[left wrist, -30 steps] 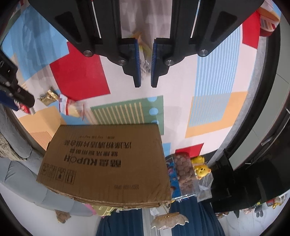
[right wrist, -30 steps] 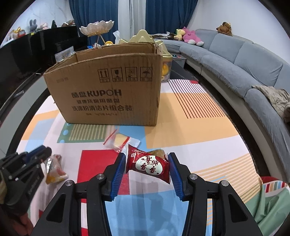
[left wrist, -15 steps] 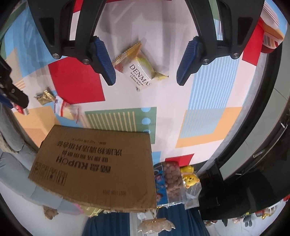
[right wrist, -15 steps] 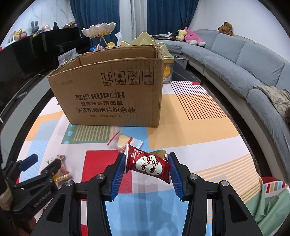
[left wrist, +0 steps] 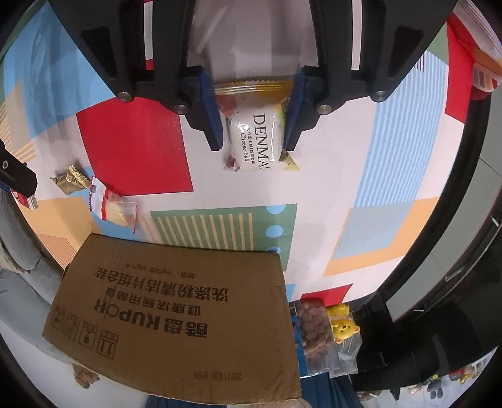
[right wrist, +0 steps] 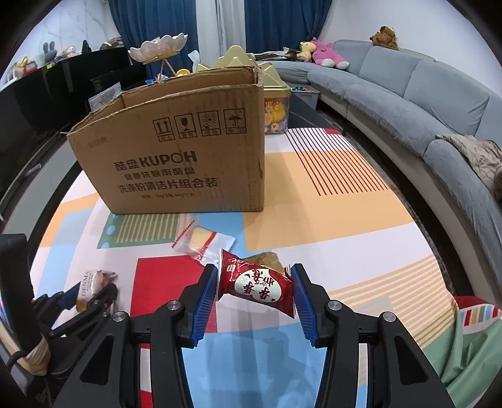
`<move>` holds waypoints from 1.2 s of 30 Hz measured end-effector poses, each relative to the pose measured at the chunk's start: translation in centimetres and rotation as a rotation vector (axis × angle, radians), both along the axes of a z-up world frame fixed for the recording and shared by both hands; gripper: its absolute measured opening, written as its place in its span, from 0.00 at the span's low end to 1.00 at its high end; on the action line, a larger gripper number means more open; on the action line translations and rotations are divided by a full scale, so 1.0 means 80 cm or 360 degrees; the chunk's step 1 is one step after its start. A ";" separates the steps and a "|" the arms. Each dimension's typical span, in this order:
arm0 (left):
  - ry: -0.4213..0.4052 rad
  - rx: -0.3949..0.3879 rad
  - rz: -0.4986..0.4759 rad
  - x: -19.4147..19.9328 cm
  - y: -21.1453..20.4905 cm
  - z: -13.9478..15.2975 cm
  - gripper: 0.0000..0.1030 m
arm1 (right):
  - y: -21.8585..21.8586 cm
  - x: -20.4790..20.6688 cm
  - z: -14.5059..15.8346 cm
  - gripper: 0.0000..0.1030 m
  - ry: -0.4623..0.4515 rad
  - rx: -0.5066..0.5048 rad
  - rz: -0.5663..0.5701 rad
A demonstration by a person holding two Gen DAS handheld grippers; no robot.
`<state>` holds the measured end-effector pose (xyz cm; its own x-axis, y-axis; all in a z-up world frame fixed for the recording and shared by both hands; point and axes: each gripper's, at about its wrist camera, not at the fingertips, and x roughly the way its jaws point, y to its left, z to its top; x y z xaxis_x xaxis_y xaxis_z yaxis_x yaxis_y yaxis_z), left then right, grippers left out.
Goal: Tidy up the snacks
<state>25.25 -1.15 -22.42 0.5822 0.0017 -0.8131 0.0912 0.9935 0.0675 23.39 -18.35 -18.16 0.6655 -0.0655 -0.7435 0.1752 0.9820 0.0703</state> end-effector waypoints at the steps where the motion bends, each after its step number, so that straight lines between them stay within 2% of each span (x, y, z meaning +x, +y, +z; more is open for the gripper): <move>1: -0.0002 -0.0003 0.0000 0.000 0.001 0.000 0.36 | 0.000 0.000 0.000 0.47 0.0000 0.0002 0.0001; 4: -0.0019 -0.0001 -0.0007 -0.002 0.002 0.004 0.33 | 0.001 0.000 0.001 0.47 -0.0003 0.0008 0.0008; 15: -0.0098 0.0031 -0.0001 -0.007 0.005 0.037 0.33 | 0.003 -0.003 0.021 0.47 -0.0060 0.0021 0.0025; 27: -0.0217 0.0019 0.0007 -0.006 0.000 0.103 0.33 | 0.007 -0.001 0.086 0.47 -0.0225 -0.0021 0.0069; 36: -0.0321 0.0005 -0.0002 0.018 -0.002 0.155 0.33 | 0.010 0.019 0.132 0.48 -0.0336 -0.0024 0.0118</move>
